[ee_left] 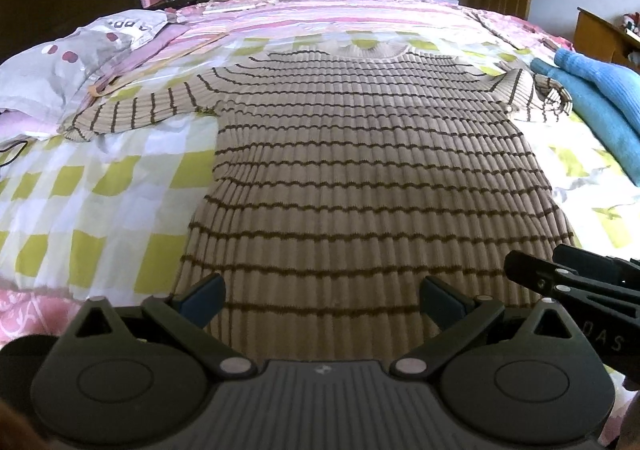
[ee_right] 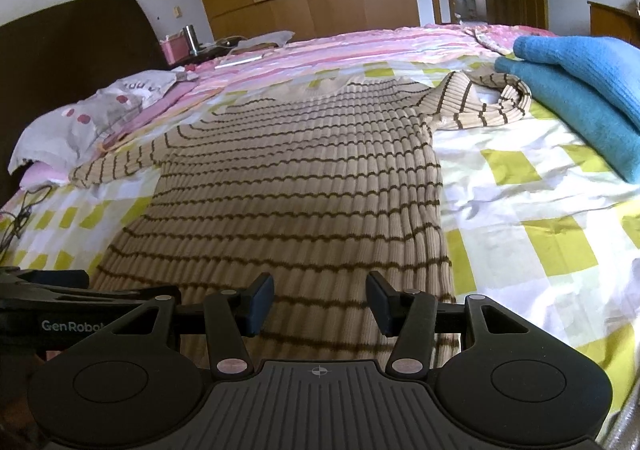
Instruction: Fold small clothes
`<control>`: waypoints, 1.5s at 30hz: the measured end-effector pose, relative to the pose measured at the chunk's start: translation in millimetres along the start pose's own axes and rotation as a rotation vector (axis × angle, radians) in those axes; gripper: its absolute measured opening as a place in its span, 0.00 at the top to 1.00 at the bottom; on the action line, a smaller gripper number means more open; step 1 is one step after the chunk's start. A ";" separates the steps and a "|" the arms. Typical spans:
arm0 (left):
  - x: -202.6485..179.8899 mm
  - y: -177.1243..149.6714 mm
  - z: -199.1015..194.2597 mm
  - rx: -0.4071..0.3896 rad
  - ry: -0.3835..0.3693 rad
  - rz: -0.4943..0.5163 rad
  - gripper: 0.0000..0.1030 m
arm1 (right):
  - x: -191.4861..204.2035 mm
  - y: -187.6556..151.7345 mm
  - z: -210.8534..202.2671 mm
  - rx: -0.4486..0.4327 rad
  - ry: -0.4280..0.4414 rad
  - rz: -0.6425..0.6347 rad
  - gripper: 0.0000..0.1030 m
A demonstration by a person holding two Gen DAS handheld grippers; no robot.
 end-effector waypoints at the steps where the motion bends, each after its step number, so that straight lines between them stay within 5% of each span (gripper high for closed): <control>1: 0.0 1.7 1.6 0.002 -0.002 0.000 0.00 | -0.7 1.6 1.2 -0.004 0.002 0.003 0.51; 26: -3.5 55.2 39.4 -0.006 -0.051 -0.018 0.00 | -10.6 46.0 41.8 -0.004 -0.020 0.022 0.55; 45: -37.8 102.2 83.9 -0.007 -0.109 0.031 0.00 | -75.8 97.7 81.9 -0.020 -0.127 0.134 0.60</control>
Point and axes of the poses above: each gripper's, at about its wrist camera, not at the fingertips, and z roughly the way its jaws point, x to its left, y to its top, the point moved 1 cm from there along z, roughly the way its jaws point, and after that the axes turned 8 degrees about -y, right-handed, at the moved point
